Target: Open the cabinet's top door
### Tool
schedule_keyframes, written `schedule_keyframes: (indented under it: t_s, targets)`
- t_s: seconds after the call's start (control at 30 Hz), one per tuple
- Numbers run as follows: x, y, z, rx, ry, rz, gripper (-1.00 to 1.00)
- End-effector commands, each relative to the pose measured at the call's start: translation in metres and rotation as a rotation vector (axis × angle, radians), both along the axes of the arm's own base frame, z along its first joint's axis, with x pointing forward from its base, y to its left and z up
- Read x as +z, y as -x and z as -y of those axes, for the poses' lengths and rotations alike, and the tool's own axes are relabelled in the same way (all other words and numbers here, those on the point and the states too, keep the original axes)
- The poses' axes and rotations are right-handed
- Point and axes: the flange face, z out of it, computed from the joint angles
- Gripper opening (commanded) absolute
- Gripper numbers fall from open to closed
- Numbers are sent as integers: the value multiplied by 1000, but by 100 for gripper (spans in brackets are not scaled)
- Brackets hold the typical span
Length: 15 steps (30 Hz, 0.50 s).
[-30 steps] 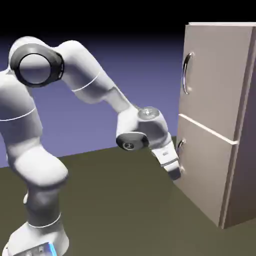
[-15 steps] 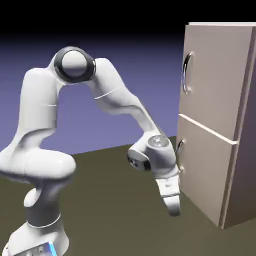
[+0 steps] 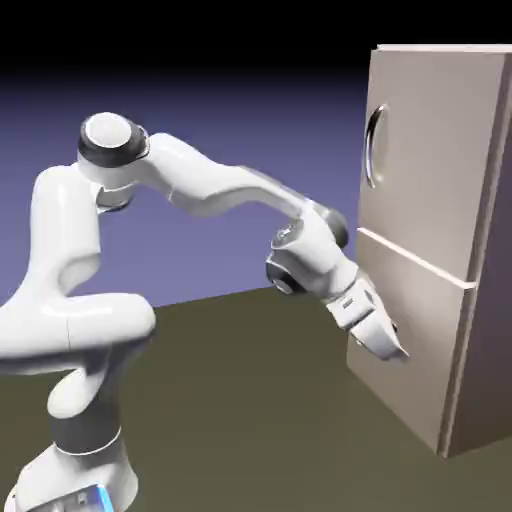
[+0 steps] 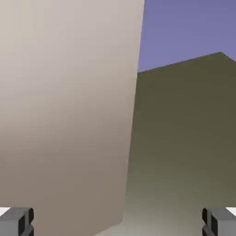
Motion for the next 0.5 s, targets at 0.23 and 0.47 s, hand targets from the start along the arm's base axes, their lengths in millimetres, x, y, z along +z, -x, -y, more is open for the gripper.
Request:
schedule_keyframes:
  t_s: [0.23,0.47]
  targets:
    - [141,16,-118,232,109,468,0]
    - [184,3,-162,324,124,621,0]
